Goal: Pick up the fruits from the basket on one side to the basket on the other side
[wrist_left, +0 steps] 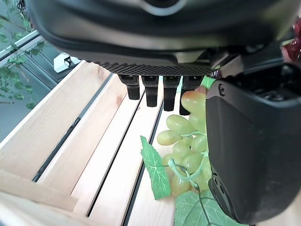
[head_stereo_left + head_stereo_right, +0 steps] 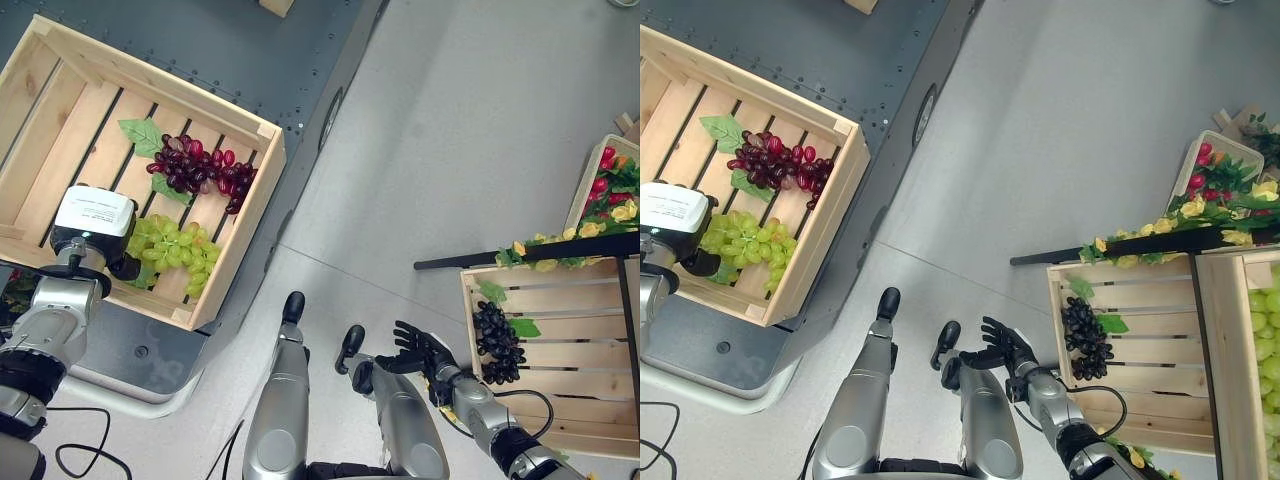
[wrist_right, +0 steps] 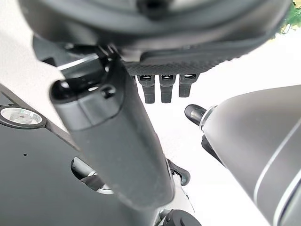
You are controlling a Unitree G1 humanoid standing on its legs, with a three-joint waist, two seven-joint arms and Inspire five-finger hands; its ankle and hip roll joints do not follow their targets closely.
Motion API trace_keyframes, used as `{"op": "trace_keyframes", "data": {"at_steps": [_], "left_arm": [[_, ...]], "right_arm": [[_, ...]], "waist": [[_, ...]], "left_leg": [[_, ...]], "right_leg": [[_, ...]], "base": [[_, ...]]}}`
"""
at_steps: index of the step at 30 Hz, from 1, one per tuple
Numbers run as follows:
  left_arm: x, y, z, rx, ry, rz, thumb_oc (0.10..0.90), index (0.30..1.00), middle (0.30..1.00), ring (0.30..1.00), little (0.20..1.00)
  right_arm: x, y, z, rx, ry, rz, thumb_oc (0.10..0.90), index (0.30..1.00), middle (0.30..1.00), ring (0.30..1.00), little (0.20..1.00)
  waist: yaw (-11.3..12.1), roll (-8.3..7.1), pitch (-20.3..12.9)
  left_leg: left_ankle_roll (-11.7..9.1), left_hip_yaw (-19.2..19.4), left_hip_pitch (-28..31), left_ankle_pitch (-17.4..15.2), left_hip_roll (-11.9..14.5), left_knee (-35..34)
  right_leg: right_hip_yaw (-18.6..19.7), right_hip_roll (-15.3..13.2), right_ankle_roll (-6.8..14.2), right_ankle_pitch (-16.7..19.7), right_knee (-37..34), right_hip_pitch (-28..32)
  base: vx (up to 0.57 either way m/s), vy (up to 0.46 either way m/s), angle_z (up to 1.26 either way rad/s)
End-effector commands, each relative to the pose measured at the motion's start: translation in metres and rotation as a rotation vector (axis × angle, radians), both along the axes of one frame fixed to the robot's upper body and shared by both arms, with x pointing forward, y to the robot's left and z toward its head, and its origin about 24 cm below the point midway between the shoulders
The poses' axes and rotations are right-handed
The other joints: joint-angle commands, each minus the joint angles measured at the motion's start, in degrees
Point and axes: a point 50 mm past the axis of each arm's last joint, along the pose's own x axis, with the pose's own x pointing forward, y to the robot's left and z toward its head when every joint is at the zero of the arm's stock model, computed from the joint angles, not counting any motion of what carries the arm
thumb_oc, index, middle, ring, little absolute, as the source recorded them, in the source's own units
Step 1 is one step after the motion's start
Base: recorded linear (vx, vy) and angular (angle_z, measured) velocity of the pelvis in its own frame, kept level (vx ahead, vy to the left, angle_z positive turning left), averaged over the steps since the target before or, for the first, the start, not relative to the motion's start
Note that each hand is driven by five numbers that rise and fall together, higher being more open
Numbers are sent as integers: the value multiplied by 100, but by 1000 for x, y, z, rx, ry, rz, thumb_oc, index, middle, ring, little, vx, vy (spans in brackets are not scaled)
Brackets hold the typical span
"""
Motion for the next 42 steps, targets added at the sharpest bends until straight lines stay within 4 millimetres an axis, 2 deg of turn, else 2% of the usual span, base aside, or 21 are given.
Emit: {"op": "trace_keyframes", "data": {"at_steps": [1, 15, 20, 25, 31, 32, 34, 42], "left_arm": [[1, 7, 32, 39, -163, 7, 800, 900, 900, 900, 900], [7, -7, 4, -39, -133, -106, 800, 900, 900, 900, 900], [11, -20, -6, -67, -104, -204, 800, 900, 900, 900, 900], [14, -18, -9, -96, -62, -167, 800, 900, 900, 900, 900], [9, -12, -30, -131, 26, -86, 800, 900, 900, 900, 900], [9, -12, -30, -131, 26, -86, 776, 865, 865, 865, 865], [8, -8, -37, -142, 45, -37, 409, 314, 314, 314, 314], [4, -1, -48, -149, 12, 18, 400, 300, 300, 300, 300]], "right_arm": [[-8, -29, 3, -40, -34, -50, 800, 900, 900, 900, 900], [-6, -31, 5, -64, -35, -41, 800, 900, 900, 900, 900], [-4, -31, 6, -75, -42, -24, 800, 900, 900, 900, 900], [-2, -34, 8, -81, -52, -37, 800, 900, 900, 900, 900], [0, -36, 10, -85, -55, -43, 800, 900, 900, 900, 900], [0, -36, 10, -85, -55, -43, 800, 900, 900, 900, 900], [0, -36, 10, -88, -56, -37, 800, 900, 900, 900, 900], [4, -30, 13, -84, -67, -26, 800, 900, 900, 900, 900]], "waist": [[-58, 318, -54], [-148, 305, -54], [-183, 303, -54], [-210, 328, -54], [-255, 332, -54], [-255, 332, -54], [-275, 326, -54], [-297, 276, -54]], "left_leg": [[239, 422, -17, -561, -416, 324], [258, 469, -44, -581, -395, 357], [257, 470, -59, -540, -380, 292], [260, 490, -90, -550, -377, 297], [260, 515, -98, -554, -373, 339], [260, 515, -99, -554, -373, 340], [266, 516, -76, -548, -372, 327], [282, 519, -49, -522, -362, 258]], "right_leg": [[-51, 127, 73, 248, -213, 230], [18, 125, 68, 246, -154, 136], [53, 133, 76, 267, -158, 81], [54, 131, 60, 239, -134, 26], [90, 130, 61, 235, -91, -7], [90, 130, 61, 234, -90, -7], [92, 127, 59, 241, -100, 8], [122, 143, 66, 283, -169, 16]], "base": [[0, 0, 0], [0, 6, -2], [1, 8, -4], [0, 0, 0], [0, 0, 0], [0, 0, 0], [0, 0, 0], [0, 0, 0]]}}
